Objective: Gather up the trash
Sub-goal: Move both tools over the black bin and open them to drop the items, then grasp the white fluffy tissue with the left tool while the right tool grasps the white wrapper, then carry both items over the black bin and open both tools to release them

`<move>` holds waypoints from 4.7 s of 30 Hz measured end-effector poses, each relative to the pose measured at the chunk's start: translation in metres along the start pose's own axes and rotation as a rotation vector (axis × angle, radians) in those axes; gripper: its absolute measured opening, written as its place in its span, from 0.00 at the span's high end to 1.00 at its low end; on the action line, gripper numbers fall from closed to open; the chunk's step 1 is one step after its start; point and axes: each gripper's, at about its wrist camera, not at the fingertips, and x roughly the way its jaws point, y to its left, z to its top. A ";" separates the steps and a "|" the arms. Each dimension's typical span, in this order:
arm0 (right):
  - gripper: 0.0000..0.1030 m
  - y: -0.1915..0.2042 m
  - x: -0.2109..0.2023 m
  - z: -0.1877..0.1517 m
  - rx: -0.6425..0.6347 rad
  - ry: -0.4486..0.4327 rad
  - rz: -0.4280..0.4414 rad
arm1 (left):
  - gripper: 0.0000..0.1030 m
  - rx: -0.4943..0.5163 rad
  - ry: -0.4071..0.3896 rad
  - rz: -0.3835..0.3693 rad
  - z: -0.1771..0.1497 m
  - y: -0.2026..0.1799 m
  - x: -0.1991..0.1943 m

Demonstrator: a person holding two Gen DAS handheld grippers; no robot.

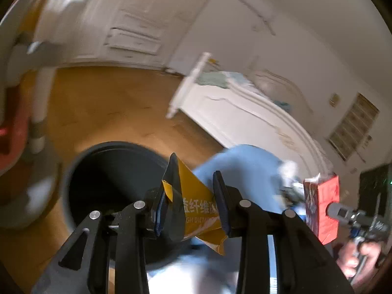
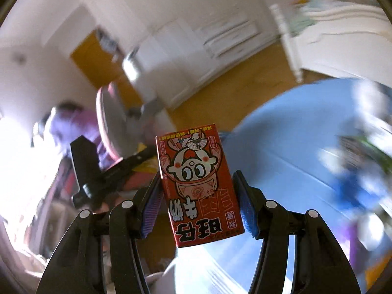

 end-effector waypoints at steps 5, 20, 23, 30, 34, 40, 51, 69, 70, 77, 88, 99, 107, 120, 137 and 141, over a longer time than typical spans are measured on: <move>0.45 0.020 0.099 0.041 -0.042 0.145 -0.050 | 0.66 -0.059 0.025 0.063 -0.004 0.050 0.020; 0.45 0.029 0.224 0.047 -0.093 0.316 -0.208 | 0.66 -0.044 0.075 0.101 -0.017 0.091 0.054; 0.44 0.026 0.225 0.047 -0.087 0.316 -0.206 | 0.58 -0.027 0.064 0.125 -0.016 0.088 0.051; 0.24 0.024 0.194 0.050 -0.080 0.224 -0.153 | 0.23 0.021 -0.022 0.156 -0.009 0.071 0.026; 0.24 0.018 0.158 0.049 -0.020 0.131 -0.091 | 0.23 0.035 -0.037 0.135 -0.005 0.058 0.015; 0.24 -0.006 0.072 0.026 0.046 -0.033 -0.065 | 0.21 0.094 -0.040 0.059 0.000 0.011 0.006; 0.24 -0.078 -0.092 -0.038 -0.001 -0.242 -0.337 | 0.21 0.282 0.133 -0.221 -0.007 -0.141 0.055; 0.35 -0.175 -0.084 -0.013 -0.315 0.053 -0.634 | 0.16 0.391 0.482 -0.250 -0.013 -0.304 0.278; 0.40 -0.176 -0.080 -0.011 -0.315 0.059 -0.634 | 0.17 0.396 0.490 -0.249 -0.014 -0.304 0.281; 0.65 -0.181 -0.084 -0.009 -0.284 0.026 -0.614 | 0.53 0.451 0.546 -0.255 -0.022 -0.310 0.296; 0.72 -0.140 -0.163 -0.034 -0.274 -0.299 -0.497 | 0.62 0.394 0.403 -0.313 -0.002 -0.296 0.241; 0.72 -0.142 -0.235 -0.044 0.166 -0.546 0.046 | 0.62 0.381 0.150 -0.373 0.029 -0.253 0.091; 0.72 -0.104 -0.180 -0.026 0.186 -0.440 0.129 | 0.61 0.337 0.039 -0.196 0.026 -0.160 0.029; 0.72 0.000 0.015 0.013 0.106 -0.065 0.203 | 0.61 0.111 0.041 0.031 0.007 0.008 0.005; 0.72 0.027 0.146 0.030 0.057 0.108 0.054 | 0.60 0.024 0.122 0.075 -0.026 0.075 0.018; 0.62 0.022 0.146 0.032 0.055 0.103 0.034 | 0.49 0.037 0.131 0.107 -0.026 0.074 0.021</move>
